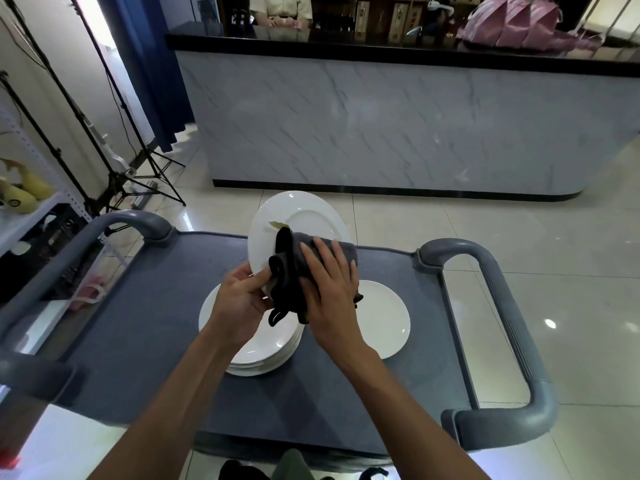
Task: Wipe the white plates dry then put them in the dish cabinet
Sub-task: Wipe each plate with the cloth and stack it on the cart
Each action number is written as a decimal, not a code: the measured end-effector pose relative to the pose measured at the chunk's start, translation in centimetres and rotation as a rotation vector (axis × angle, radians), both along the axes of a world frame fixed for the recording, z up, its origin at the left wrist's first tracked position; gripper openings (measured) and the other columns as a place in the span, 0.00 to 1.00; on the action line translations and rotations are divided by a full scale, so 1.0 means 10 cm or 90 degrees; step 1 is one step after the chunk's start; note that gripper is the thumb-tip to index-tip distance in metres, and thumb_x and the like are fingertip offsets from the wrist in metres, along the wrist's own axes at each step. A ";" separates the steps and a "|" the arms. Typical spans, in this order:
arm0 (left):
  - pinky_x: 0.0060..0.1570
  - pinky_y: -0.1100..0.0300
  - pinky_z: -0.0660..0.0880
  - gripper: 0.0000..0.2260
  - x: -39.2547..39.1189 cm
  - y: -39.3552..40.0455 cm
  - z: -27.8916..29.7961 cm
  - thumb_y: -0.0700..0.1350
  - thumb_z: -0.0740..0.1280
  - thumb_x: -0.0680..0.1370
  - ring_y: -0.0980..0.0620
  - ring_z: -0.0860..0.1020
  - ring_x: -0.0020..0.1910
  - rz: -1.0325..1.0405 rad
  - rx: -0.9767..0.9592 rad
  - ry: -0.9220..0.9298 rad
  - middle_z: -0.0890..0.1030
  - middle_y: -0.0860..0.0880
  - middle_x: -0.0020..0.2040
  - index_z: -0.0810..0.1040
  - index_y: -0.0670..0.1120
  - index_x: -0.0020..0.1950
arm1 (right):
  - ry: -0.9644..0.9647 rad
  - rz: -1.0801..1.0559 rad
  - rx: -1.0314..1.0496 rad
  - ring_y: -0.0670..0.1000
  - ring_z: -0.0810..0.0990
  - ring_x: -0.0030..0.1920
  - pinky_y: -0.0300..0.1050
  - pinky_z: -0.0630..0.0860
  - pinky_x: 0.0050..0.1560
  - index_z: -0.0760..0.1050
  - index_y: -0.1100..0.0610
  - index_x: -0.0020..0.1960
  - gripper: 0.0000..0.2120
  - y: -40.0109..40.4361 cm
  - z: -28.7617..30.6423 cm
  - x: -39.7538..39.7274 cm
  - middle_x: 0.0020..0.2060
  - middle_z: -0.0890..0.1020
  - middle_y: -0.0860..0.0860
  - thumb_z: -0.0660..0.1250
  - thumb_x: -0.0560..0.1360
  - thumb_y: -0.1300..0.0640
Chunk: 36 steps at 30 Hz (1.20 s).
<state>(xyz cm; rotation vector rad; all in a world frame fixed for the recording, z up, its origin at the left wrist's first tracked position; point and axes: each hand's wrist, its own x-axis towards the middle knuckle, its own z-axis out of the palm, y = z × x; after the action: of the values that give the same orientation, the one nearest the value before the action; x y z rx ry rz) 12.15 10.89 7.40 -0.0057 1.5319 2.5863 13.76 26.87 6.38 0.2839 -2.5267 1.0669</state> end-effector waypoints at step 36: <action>0.34 0.52 0.80 0.09 0.01 0.23 -0.05 0.39 0.71 0.73 0.44 0.84 0.44 -0.025 -0.138 -0.029 0.86 0.42 0.48 0.83 0.40 0.52 | -0.078 -0.176 -0.171 0.45 0.73 0.62 0.36 0.68 0.64 0.72 0.54 0.72 0.22 0.98 -0.27 -0.15 0.63 0.78 0.49 0.66 0.79 0.63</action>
<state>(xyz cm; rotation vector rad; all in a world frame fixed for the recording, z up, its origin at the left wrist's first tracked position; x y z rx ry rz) 12.22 13.15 6.88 -0.0551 1.7682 2.3602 12.23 36.63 3.72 -0.2047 -2.3955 1.3215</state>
